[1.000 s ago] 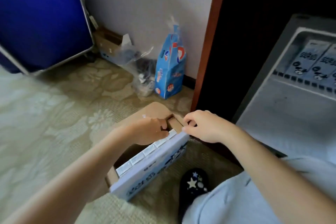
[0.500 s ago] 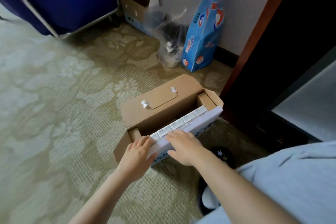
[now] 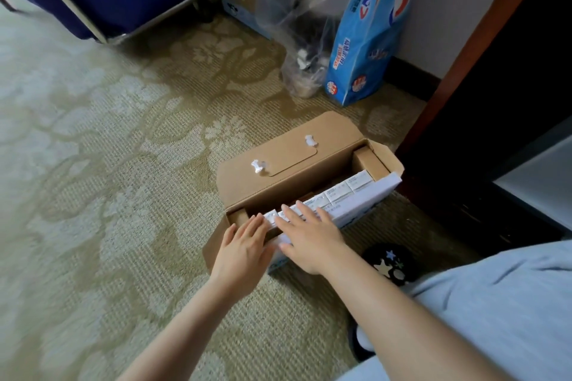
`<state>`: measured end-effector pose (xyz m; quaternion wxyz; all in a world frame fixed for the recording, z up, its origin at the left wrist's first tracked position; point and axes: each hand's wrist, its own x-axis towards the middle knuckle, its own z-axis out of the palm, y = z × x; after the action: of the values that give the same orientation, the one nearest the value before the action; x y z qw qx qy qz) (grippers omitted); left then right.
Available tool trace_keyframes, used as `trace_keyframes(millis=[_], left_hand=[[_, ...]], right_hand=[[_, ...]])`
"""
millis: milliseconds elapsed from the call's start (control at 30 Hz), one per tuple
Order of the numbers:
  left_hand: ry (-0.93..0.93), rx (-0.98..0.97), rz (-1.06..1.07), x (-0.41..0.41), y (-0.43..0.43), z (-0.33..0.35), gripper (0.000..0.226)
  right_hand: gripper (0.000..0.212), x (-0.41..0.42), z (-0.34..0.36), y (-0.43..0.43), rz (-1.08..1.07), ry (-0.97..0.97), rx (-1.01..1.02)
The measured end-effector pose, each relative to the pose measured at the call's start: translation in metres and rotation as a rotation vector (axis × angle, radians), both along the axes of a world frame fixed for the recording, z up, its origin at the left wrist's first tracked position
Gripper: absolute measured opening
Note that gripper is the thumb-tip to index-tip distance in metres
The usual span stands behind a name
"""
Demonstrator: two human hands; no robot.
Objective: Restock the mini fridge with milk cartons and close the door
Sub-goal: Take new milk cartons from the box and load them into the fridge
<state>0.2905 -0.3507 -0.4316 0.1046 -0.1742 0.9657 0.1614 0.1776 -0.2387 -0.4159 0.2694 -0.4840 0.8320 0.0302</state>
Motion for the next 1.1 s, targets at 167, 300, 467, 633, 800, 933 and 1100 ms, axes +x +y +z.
trace_keyframes(millis=[167, 300, 467, 633, 800, 933, 1100], left_hand=[[0.041, -0.060, 0.039, -0.016, -0.018, -0.008, 0.045], [0.050, -0.144, 0.007, -0.024, -0.023, -0.015, 0.029], [0.078, -0.180, 0.012, -0.025, -0.021, -0.009, 0.035], [0.221, -0.086, 0.096, -0.019, -0.018, 0.002, 0.035], [0.304, -0.049, 0.096, -0.021, -0.015, 0.043, 0.053], [0.354, -0.019, 0.095, -0.023, -0.005, 0.071, 0.044], [0.442, 0.006, 0.043, -0.038, 0.010, 0.104, 0.042]], right_hand=[[0.054, -0.004, -0.004, -0.002, -0.036, -0.014, -0.023], [0.052, -0.004, -0.007, 0.003, -0.032, -0.015, -0.048], [0.052, -0.008, -0.001, 0.011, -0.095, -0.068, -0.144], [0.058, -0.008, 0.007, 0.014, -0.220, -0.119, -0.206], [0.073, -0.003, 0.023, 0.020, -0.291, -0.187, -0.331], [0.079, -0.001, 0.041, 0.030, -0.364, -0.245, -0.418], [0.074, 0.003, 0.056, 0.042, -0.470, -0.298, -0.534]])
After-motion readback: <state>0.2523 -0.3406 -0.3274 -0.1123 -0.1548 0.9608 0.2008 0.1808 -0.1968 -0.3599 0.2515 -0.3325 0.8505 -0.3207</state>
